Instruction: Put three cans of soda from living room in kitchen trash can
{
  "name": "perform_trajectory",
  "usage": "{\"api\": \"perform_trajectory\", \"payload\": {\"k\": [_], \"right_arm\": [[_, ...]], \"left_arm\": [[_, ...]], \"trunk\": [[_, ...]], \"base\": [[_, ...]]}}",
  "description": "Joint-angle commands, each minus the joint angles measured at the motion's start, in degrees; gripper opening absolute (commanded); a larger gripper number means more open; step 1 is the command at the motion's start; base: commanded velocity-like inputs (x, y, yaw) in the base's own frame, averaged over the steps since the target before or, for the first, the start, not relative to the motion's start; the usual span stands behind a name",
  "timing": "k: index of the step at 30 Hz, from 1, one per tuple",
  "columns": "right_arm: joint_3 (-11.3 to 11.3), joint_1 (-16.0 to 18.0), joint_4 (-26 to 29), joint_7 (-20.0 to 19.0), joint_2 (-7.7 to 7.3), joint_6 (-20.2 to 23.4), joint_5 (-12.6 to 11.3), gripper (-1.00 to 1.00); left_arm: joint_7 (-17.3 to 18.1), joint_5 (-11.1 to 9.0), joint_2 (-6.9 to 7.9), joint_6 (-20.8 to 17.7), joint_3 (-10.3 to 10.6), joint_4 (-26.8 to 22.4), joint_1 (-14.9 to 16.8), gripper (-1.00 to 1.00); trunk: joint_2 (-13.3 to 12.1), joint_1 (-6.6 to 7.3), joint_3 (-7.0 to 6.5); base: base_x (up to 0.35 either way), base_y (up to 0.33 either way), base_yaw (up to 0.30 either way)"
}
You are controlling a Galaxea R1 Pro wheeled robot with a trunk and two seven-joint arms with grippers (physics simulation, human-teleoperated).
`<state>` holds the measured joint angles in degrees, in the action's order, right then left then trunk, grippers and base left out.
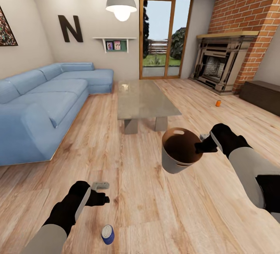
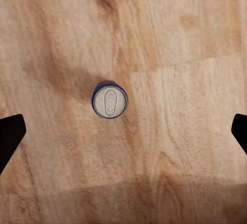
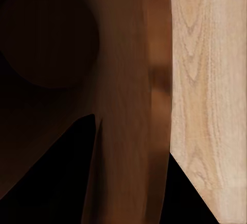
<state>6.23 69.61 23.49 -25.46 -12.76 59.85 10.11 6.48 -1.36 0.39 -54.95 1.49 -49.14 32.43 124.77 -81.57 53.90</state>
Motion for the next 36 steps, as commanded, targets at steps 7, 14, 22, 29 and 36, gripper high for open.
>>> {"api": "perform_trajectory", "payload": {"k": [7, 14, 22, 29, 36], "right_arm": [[-0.25, 1.42, -0.54, 0.03, -0.19, 0.15, -0.95, -1.0], [-0.24, 8.89, -9.17, 0.37, 0.07, 0.15, -0.56, -1.0], [-0.33, 10.89, -11.75, 4.56, 0.46, 0.15, -0.51, -1.0], [-0.27, 11.0, -12.06, 5.03, 0.59, 0.15, -0.53, -1.0], [-0.28, 11.05, -12.12, 5.13, 0.63, 0.15, -0.53, -1.0]], "left_arm": [[-0.12, 0.07, 0.02, -0.02, 0.03, 1.93, 0.77, 1.0], [-0.15, 0.11, -0.02, 0.02, 0.0, 3.73, 1.66, 1.0], [-0.2, 0.13, -0.02, 0.02, 0.0, 4.1, 1.75, 1.0], [-0.11, 0.15, -0.04, 0.44, 0.0, 6.39, 2.73, 1.0], [-0.05, 0.11, -0.04, 0.61, 0.0, 7.08, 3.09, 1.0]], "trunk": [[2.83, -1.53, 1.85], [5.64, -3.07, 3.72], [8.85, -4.83, 5.87], [11.65, -6.37, 7.74], [14.46, -7.9, 9.62]], "base": [[0.0, 0.0, 0.0], [0.0, 0.0, 0.0], [0.0, 0.0, 0.0], [0.0, 0.0, 0.0], [0.0, 0.0, 0.0]]}}
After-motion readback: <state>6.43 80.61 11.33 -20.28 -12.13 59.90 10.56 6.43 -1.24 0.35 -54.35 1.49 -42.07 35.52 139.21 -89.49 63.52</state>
